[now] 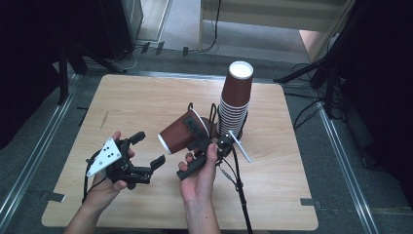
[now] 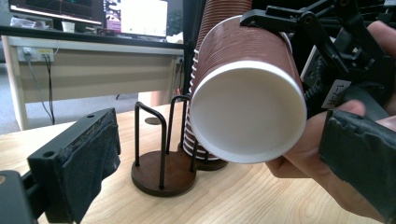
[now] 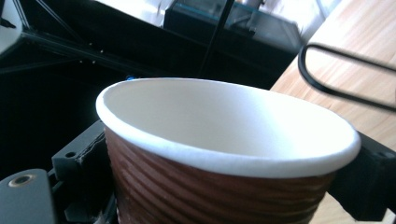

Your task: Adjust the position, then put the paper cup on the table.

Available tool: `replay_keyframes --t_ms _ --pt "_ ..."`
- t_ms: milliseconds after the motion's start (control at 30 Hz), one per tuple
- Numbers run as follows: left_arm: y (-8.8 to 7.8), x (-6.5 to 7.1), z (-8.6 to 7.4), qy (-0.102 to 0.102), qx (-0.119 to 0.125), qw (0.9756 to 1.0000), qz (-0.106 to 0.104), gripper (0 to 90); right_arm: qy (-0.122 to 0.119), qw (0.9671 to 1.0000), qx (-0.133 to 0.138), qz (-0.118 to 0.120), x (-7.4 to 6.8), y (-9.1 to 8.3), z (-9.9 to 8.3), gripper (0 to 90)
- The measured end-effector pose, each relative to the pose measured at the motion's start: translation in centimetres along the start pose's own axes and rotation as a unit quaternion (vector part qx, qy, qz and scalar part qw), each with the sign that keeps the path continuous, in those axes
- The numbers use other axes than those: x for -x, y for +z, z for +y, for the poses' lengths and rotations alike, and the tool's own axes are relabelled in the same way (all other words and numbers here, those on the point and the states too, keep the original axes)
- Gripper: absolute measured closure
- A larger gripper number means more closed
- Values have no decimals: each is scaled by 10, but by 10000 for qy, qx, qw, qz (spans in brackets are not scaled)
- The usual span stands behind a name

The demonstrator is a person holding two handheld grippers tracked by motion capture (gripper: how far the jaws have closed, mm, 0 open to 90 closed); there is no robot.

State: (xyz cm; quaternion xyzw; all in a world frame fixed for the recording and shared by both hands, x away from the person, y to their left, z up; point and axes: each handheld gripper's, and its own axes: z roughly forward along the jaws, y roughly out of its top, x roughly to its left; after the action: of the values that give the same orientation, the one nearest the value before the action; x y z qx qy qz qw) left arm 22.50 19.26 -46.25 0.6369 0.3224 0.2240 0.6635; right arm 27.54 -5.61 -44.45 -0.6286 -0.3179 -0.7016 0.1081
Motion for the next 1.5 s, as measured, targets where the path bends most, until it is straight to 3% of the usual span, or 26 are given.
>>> replay_keyframes --t_ms 133,300,400,567,733,867,933,1033,1200,1267,1333,1500 --pt "0 -1 0 -41 14 10000 3 0 -277 9995 124 113 -3 -2 1 92" --pt "-1 -2 0 -44 8 10000 14 0 -680 9969 363 -164 -6 -2 0 94" --pt "-1 -4 0 -54 19 10000 36 0 -1093 9921 525 -331 -8 -3 -1 93" --pt "-2 -7 1 -88 47 9999 92 0 -1552 9849 674 -379 -10 -5 -4 93" --pt "-4 -11 1 -75 8 9998 185 0 -2182 9716 786 -473 -14 -8 -7 92" --pt "-5 -13 1 -115 34 9994 314 0 -2439 9656 827 -359 -16 -9 -10 92" --pt "-6 -15 0 -106 4 9990 427 0 -2620 9609 832 -335 -17 -9 -12 92" --pt "-6 -18 -1 -113 -10 9986 512 0 -2902 9526 832 -373 -19 -10 -15 92" --pt "-8 -23 -5 -105 -102 9979 628 0 -3134 9448 842 -455 -18 -12 -13 90" --pt "-9 -25 -7 -143 -105 9976 663 0 -3307 9384 867 -509 -18 -13 -13 88" --pt "-10 -27 -9 -128 -150 9973 707 0 -3522 9298 894 -576 -18 -14 -12 88" --pt "-15 -36 -18 -168 -256 9955 893 0 -3853 9156 918 -689 -17 -18 -12 87"
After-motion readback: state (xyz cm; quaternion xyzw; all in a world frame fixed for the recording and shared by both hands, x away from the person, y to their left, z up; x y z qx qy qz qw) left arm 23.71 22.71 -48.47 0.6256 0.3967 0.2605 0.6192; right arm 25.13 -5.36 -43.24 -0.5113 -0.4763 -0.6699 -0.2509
